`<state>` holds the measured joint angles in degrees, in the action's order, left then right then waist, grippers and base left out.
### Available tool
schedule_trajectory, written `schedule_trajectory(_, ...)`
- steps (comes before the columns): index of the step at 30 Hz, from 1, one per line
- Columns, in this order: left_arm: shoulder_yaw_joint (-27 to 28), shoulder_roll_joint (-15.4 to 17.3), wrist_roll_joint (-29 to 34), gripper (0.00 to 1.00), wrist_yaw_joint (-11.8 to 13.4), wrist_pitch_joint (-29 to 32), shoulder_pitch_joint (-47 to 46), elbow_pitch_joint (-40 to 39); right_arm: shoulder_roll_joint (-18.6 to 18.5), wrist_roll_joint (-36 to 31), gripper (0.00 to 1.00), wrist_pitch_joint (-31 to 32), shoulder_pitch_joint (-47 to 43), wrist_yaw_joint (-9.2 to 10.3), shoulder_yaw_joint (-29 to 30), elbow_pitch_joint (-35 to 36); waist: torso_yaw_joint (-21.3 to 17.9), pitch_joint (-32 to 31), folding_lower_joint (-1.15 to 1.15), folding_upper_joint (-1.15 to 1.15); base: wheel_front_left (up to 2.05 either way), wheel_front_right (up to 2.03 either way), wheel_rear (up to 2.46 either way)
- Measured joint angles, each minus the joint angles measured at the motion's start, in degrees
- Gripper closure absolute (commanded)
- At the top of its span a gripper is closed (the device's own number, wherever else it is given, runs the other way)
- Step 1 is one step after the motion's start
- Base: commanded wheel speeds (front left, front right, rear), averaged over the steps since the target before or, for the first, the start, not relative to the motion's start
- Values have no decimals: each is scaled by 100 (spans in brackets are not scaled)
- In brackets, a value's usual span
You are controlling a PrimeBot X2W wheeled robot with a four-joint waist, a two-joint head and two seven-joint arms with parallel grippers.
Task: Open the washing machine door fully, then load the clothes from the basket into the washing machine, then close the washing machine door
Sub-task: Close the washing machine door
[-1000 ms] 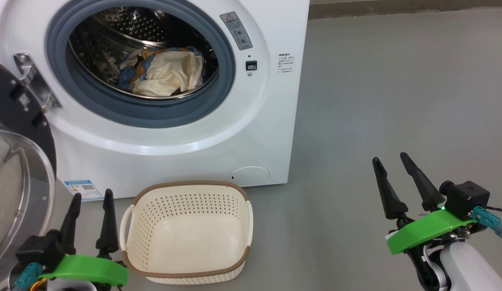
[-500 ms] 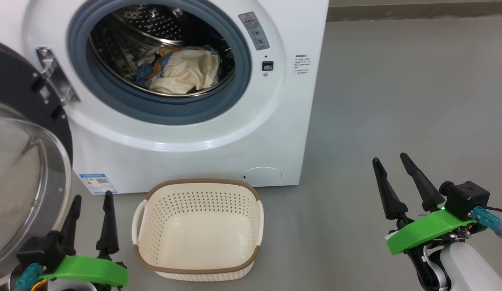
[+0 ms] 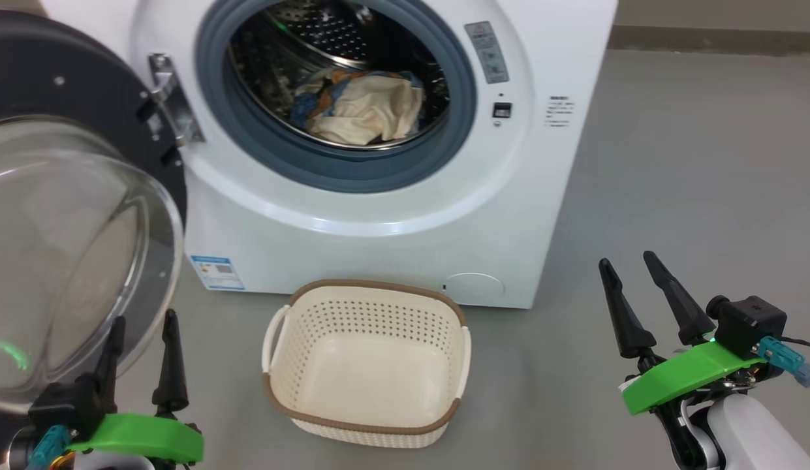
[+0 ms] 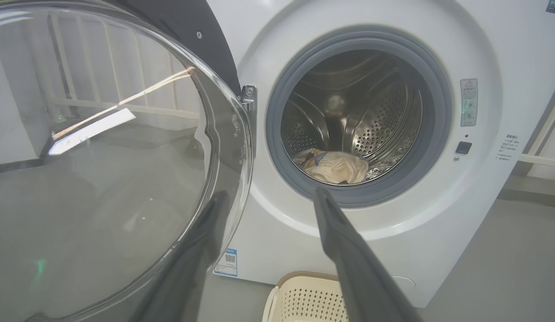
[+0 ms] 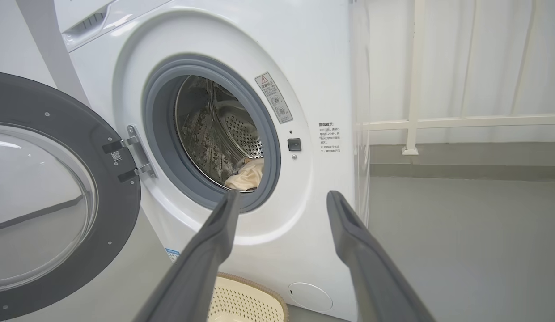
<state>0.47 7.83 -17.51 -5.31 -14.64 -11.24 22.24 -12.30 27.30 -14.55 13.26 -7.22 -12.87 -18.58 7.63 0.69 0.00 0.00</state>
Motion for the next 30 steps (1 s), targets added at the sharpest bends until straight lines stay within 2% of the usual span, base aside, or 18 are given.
schedule_trajectory(12, 10, -29, 47, 0, 85, 0, 4, 101, -1, 48, 0, 0, -3, 0, -69, -36, 619, -62, 0, 0, 0, 0, 0)
schedule_trajectory(30, -32, -24, 54, 0, 82, 1, 8, 201, 3, 100, 0, 0, -90, 0, -189, -64, 1579, -122, 0, 0, 0, 0, 0)
